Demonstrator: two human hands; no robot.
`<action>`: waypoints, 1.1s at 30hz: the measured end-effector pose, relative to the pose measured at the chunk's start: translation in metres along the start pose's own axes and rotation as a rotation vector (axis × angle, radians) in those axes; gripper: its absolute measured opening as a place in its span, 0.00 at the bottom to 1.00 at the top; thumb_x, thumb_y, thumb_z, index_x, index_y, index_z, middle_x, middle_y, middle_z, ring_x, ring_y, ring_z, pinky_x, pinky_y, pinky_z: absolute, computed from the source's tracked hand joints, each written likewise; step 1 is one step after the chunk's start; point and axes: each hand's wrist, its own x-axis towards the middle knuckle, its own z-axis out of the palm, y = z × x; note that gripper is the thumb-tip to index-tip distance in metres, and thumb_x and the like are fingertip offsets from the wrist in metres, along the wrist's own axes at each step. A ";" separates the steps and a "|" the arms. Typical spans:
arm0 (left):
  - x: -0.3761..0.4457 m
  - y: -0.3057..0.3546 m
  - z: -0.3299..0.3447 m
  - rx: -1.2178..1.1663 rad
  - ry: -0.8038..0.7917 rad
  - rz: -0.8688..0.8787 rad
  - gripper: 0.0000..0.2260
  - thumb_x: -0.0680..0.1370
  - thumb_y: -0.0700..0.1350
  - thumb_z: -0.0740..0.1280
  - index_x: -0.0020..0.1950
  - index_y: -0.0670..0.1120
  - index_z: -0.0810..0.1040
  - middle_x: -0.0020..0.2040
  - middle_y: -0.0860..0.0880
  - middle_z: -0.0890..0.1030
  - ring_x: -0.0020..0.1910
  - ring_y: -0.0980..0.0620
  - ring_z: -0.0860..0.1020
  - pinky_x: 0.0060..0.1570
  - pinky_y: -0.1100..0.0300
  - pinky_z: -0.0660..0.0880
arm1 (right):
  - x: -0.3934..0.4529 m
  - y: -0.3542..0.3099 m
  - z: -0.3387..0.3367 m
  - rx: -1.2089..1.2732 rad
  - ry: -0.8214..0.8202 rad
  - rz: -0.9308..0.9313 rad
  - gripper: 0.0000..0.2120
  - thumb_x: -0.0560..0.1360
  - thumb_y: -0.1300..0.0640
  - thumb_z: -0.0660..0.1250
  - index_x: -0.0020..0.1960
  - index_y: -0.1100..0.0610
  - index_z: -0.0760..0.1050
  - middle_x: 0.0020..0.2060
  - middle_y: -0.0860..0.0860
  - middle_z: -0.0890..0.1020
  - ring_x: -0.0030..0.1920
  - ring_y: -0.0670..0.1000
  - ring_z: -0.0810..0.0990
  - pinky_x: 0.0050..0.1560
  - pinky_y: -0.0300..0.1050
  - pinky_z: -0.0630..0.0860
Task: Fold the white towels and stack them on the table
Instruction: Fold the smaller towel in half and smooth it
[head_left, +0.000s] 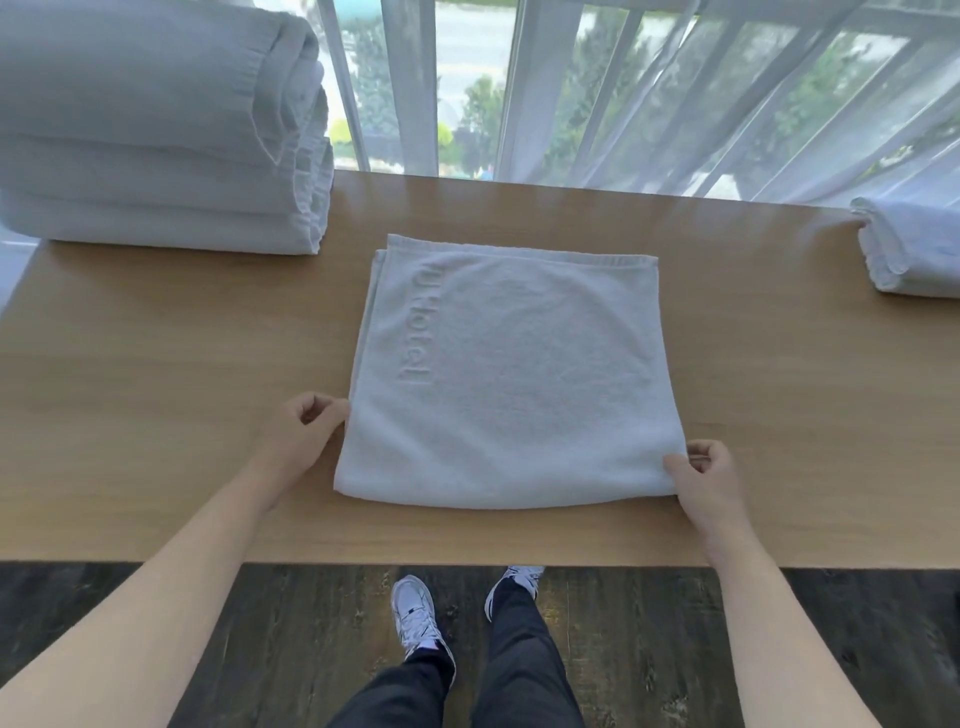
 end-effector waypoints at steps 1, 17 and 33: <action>0.009 0.008 0.003 0.018 0.020 0.011 0.09 0.78 0.56 0.70 0.43 0.51 0.81 0.38 0.56 0.83 0.42 0.50 0.79 0.42 0.54 0.74 | 0.000 -0.006 0.002 -0.054 0.044 -0.006 0.10 0.76 0.54 0.67 0.57 0.51 0.72 0.48 0.48 0.79 0.46 0.49 0.77 0.39 0.47 0.71; 0.050 0.053 0.031 0.312 0.187 0.055 0.10 0.74 0.56 0.74 0.41 0.52 0.80 0.41 0.56 0.81 0.41 0.56 0.78 0.36 0.62 0.68 | 0.013 -0.005 0.000 -0.156 0.042 -0.002 0.08 0.81 0.46 0.63 0.54 0.50 0.72 0.47 0.49 0.80 0.45 0.50 0.79 0.44 0.55 0.76; 0.160 0.149 0.062 0.144 0.278 0.198 0.13 0.77 0.56 0.70 0.38 0.51 0.75 0.34 0.56 0.75 0.33 0.55 0.72 0.34 0.60 0.68 | -0.021 -0.070 0.162 -0.819 -0.264 -0.971 0.31 0.82 0.38 0.51 0.81 0.48 0.51 0.82 0.51 0.51 0.81 0.56 0.44 0.78 0.61 0.42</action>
